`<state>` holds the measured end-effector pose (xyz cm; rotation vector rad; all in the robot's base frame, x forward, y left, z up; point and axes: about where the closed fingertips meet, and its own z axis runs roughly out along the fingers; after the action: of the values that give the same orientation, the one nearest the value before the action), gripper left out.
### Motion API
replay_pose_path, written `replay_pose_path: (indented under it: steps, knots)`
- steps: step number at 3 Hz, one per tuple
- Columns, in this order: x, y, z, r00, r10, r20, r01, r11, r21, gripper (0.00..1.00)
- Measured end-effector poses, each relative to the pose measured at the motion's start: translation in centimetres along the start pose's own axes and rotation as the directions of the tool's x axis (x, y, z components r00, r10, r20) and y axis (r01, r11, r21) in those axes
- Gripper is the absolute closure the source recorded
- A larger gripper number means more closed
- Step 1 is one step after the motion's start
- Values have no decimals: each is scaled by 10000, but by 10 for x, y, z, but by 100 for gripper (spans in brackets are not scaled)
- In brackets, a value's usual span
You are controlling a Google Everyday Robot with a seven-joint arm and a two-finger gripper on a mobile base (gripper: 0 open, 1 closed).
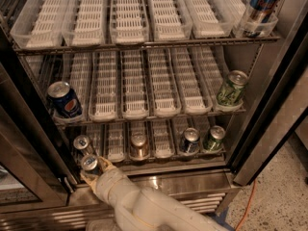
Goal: Pick redbull can from bottom shelf of fridge
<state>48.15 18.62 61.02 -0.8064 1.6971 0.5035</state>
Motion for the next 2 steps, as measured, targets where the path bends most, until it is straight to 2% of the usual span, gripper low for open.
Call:
replay_pose_path:
  steps: [1,2]
  knots:
    - [-35,36,3,9953,-320,-916,297,9992,-264,100]
    - [-35,34,2,9847,-759,-1566,784,9969,97,100]
